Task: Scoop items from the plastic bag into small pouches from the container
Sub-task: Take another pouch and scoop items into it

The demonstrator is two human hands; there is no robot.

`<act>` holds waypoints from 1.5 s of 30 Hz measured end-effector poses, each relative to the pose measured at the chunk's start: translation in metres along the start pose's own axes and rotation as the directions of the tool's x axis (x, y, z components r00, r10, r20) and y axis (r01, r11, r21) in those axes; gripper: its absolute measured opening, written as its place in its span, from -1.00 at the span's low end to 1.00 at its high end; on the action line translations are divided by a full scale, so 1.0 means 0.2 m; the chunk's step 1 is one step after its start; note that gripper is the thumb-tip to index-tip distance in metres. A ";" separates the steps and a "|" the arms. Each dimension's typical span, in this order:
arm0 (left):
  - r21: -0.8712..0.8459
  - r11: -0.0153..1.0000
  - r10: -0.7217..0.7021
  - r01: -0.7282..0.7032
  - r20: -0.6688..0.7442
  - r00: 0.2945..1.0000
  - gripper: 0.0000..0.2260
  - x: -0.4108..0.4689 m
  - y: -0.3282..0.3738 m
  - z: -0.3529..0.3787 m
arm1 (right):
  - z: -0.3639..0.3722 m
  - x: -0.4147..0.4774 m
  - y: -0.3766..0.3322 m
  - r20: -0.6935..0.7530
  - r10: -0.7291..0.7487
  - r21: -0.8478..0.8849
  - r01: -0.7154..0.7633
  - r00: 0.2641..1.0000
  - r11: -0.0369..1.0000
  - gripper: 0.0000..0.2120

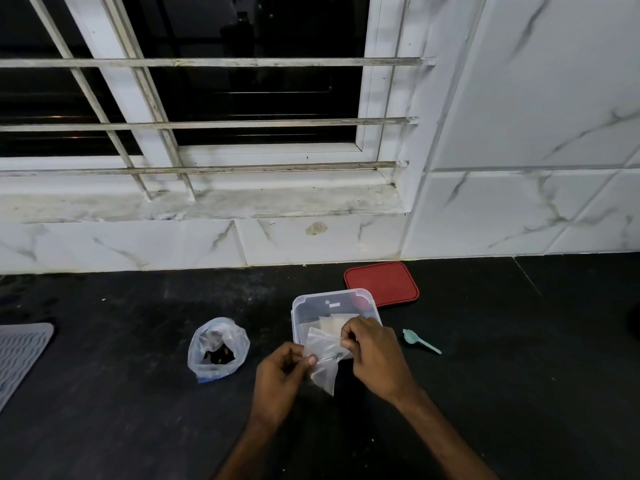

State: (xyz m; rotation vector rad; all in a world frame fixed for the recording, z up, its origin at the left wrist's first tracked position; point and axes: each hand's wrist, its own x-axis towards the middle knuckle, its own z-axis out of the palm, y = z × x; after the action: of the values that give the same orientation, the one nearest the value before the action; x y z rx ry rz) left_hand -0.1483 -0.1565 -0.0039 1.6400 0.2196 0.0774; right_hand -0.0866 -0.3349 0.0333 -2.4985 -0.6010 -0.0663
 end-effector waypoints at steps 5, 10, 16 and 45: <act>0.049 0.999 -0.011 0.007 0.079 0.997 -0.96 0.01 0.00 0.00 | -0.08 0.04 0.01 0.174 0.076 0.111 -0.096 0.982 0.989 -0.96; 0.018 1.000 0.001 -0.003 0.069 0.998 -0.95 -0.01 0.01 -0.01 | -0.08 0.04 -0.05 0.203 0.118 0.364 -0.186 0.972 0.912 -0.91; -0.024 0.999 0.032 -0.030 0.114 0.993 -0.92 -0.01 0.02 -0.01 | -0.04 0.06 -0.09 0.130 0.125 0.370 -0.165 0.984 0.914 -0.94; 0.035 0.966 0.259 -0.257 -0.044 0.965 -0.92 0.00 0.14 0.01 | -0.02 0.06 -0.13 -0.003 -0.083 0.367 0.079 0.997 0.927 -0.95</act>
State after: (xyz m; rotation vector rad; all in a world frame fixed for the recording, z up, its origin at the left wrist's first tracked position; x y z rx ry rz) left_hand -0.1450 -0.1599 0.0240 1.6901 0.0426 0.3143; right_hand -0.0865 -0.3127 0.0516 -2.1127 -0.6561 0.0295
